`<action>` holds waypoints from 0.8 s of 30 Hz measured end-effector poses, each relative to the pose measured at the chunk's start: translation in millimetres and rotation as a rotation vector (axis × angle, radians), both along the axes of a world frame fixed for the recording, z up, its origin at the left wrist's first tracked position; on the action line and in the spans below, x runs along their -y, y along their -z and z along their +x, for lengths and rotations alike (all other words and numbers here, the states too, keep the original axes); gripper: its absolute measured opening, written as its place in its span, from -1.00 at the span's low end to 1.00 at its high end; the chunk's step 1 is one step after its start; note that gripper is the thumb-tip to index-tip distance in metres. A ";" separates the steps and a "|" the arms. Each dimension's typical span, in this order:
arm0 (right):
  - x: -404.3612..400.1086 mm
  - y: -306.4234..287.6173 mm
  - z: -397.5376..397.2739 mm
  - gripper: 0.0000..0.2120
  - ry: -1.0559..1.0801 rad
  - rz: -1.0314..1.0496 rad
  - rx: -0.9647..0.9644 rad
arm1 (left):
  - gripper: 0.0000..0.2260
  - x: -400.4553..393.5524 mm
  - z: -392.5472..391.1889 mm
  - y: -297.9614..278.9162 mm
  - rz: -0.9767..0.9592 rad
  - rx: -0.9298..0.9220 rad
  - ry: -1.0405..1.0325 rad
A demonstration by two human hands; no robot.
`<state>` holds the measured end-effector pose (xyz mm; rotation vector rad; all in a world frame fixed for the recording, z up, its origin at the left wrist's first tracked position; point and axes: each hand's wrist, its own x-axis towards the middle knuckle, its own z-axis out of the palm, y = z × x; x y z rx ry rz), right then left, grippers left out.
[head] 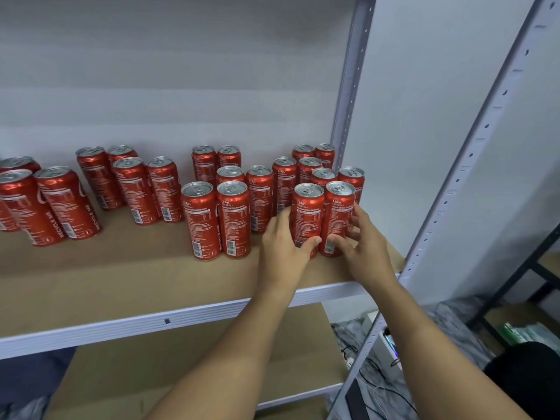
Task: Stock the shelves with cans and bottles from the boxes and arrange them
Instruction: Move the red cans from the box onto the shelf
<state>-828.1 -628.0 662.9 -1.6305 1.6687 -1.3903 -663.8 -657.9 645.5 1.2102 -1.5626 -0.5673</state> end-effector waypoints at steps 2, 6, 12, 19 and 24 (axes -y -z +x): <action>-0.8 -0.5 0.9 -0.29 0.012 0.000 -0.008 | -0.28 -1.5 0.3 -1.4 0.009 0.009 0.003; -11.5 -4.1 9.9 -0.20 0.016 -0.018 0.061 | -0.30 -15.7 3.2 -1.7 0.050 0.035 -0.027; -70.2 42.0 48.9 -0.57 0.266 -0.175 -0.158 | -0.74 -79.5 25.5 30.8 -0.220 0.246 -0.029; -121.3 164.8 103.9 -0.73 0.075 -0.127 -0.328 | -0.77 -126.6 100.3 164.7 -0.214 0.384 0.011; -126.9 304.9 155.0 -0.74 -0.103 0.183 -0.299 | -0.69 -150.5 167.3 317.1 0.314 0.435 -0.034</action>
